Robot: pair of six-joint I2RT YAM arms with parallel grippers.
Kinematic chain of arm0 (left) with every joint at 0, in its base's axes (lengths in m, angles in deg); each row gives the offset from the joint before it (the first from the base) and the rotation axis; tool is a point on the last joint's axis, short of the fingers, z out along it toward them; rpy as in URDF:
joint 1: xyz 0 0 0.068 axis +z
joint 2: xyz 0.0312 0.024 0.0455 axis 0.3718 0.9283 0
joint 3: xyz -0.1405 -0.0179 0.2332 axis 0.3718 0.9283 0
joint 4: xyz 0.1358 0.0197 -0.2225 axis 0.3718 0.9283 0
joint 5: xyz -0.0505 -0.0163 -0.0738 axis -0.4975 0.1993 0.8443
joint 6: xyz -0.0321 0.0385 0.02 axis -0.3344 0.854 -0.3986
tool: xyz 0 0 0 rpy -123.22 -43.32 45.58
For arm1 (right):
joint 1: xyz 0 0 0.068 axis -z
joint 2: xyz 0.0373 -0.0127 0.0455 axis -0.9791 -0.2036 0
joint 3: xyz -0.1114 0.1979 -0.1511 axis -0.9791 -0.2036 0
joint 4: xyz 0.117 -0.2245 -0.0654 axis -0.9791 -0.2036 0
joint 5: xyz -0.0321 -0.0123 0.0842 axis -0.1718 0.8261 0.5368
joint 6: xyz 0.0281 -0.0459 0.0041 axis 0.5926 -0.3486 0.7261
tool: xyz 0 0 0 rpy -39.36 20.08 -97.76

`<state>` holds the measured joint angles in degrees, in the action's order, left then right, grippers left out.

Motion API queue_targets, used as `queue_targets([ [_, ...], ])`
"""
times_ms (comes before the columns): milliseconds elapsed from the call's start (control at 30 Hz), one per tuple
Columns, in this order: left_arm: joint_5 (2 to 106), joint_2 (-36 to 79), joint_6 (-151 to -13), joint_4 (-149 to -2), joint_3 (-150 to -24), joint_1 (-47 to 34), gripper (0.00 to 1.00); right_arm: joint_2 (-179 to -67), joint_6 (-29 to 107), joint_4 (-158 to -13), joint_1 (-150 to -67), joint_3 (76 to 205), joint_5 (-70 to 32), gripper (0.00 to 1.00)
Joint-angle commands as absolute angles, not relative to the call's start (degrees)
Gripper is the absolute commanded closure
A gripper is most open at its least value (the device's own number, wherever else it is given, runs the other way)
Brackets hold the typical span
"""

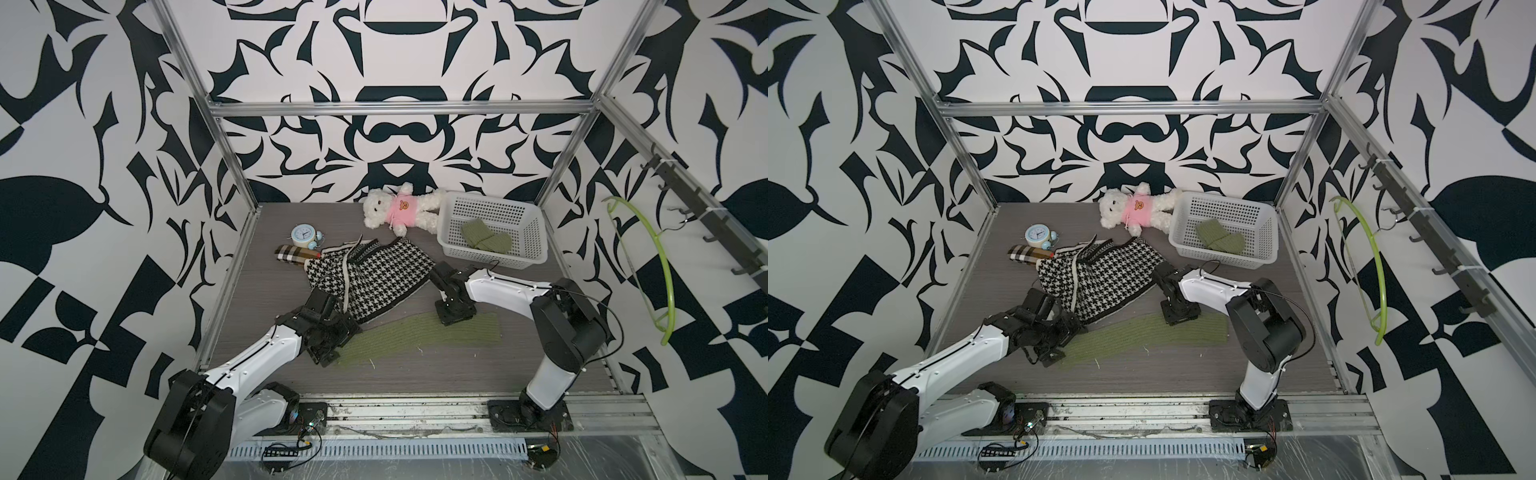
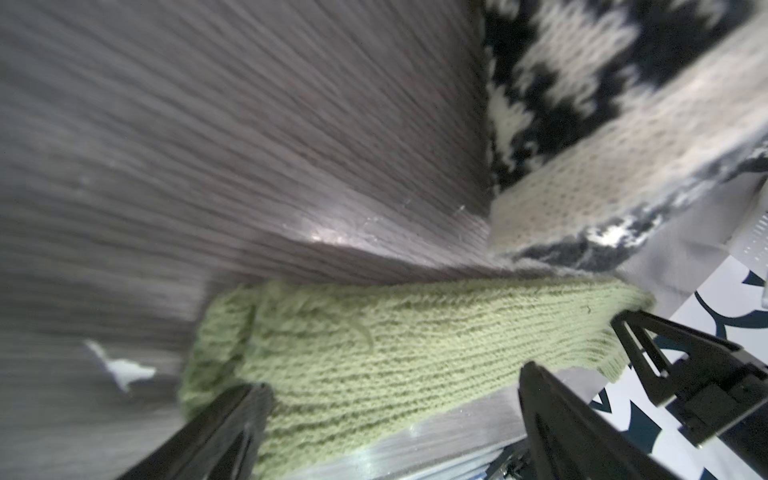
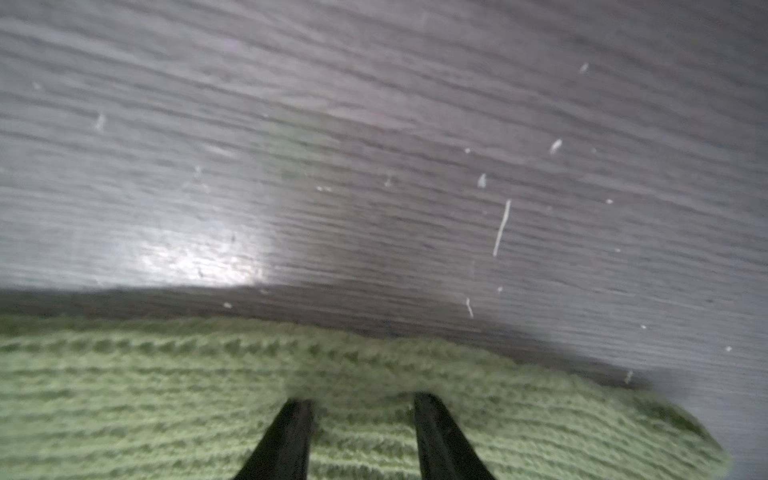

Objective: Roll up the scarf and place it into the basket
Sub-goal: Flatten out the scarf at the center of the board, then fold the scarf at the center of the board.

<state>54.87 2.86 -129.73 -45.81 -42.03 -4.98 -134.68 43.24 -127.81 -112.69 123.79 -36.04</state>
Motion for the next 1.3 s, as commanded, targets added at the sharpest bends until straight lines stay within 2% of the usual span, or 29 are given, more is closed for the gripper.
queue_targets([
  [0,49.08,4.21,-128.05,-42.76,-43.09,-4.80,0.01,-130.65,42.64,-129.81,-112.29,123.34,-36.53,0.56],
  [100,49.10,4.37,-125.67,-42.74,-47.00,-4.80,0.01,-124.25,43.70,-128.33,-111.82,121.55,-36.22,0.53],
  [200,50.70,6.34,-122.78,-42.78,-51.08,-4.80,0.01,-118.38,48.94,-128.37,-109.45,118.04,-39.88,0.43],
  [333,50.51,10.10,-117.47,-38.94,-56.70,-4.80,0.01,-114.18,55.28,-130.28,-102.36,112.06,-43.14,0.42],
  [533,50.11,12.30,-113.93,-36.29,-61.52,-4.54,0.01,-111.17,59.71,-129.35,-98.29,106.00,-39.27,0.44],
  [800,50.65,12.04,-112.20,-35.72,-62.49,-3.09,0.01,-111.45,59.92,-125.33,-98.29,102.23,-32.09,0.58],
  [900,50.67,11.70,-112.10,-35.89,-62.32,-2.88,0.01,-113.28,59.56,-123.76,-98.29,101.60,-30.66,0.69],
  [1033,50.58,11.43,-111.79,-35.67,-62.38,-2.78,0.01,-114.33,59.55,-122.84,-98.21,101.07,-30.56,1.00],
  [1133,50.19,11.43,-110.77,-34.89,-63.51,-2.62,0.01,-108.53,62.37,-125.77,-97.79,101.33,-36.32,1.00],
  [1267,52.57,11.38,-109.58,-35.85,-65.62,-2.61,0.01,-98.60,64.17,-137.02,-97.82,107.10,-50.36,1.00],
])
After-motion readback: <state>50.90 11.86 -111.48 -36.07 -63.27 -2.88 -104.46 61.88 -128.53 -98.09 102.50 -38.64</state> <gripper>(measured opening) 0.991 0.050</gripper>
